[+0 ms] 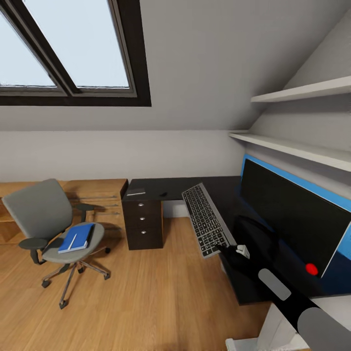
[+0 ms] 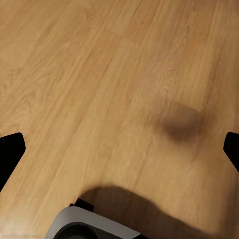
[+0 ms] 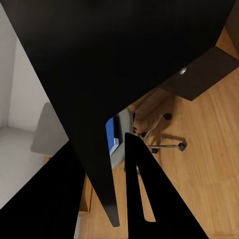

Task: In the bedroom, organize the workspace by keeping the computer under the desk, ensuring the monitor is on the desk, placing the keyboard on the desk next to the monitor, placing the mouse on the desk next to the keyboard, moving the folder from the swivel chair onto the desk next to the mouse, stacking the notebook on top of the folder with the pen on top of the notebook, and positioning the swivel chair next to the desk.

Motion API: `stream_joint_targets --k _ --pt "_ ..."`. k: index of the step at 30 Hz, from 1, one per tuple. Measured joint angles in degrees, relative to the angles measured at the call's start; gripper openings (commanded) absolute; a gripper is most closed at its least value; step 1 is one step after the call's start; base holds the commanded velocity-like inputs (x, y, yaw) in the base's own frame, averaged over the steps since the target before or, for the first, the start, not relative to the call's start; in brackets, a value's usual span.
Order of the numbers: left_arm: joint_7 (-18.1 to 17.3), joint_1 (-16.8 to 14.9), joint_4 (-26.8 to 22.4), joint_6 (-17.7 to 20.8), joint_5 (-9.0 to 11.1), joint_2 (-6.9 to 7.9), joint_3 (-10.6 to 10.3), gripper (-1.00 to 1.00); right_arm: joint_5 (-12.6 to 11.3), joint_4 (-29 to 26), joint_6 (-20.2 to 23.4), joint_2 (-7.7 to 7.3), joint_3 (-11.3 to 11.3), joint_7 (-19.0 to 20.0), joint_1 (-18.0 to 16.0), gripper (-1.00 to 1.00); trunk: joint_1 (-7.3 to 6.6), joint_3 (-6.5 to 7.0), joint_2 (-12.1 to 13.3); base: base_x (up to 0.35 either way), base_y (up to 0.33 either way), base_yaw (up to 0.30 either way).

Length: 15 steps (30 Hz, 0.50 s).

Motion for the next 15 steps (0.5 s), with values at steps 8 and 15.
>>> stream_joint_targets --k 8,15 --pt "0.1 0.0 -4.4 -0.1 -0.3 0.28 -0.1 1.00 0.0 0.0 0.0 -0.03 0.0 0.0 0.0 -1.00 0.00 0.00 0.0 -0.009 -0.002 0.000" --pt "1.8 0.0 -10.6 0.4 -0.6 1.11 -0.2 1.00 0.0 0.0 0.0 -0.07 -0.1 0.0 0.0 -1.00 -0.01 0.00 0.0 0.000 0.000 0.000"
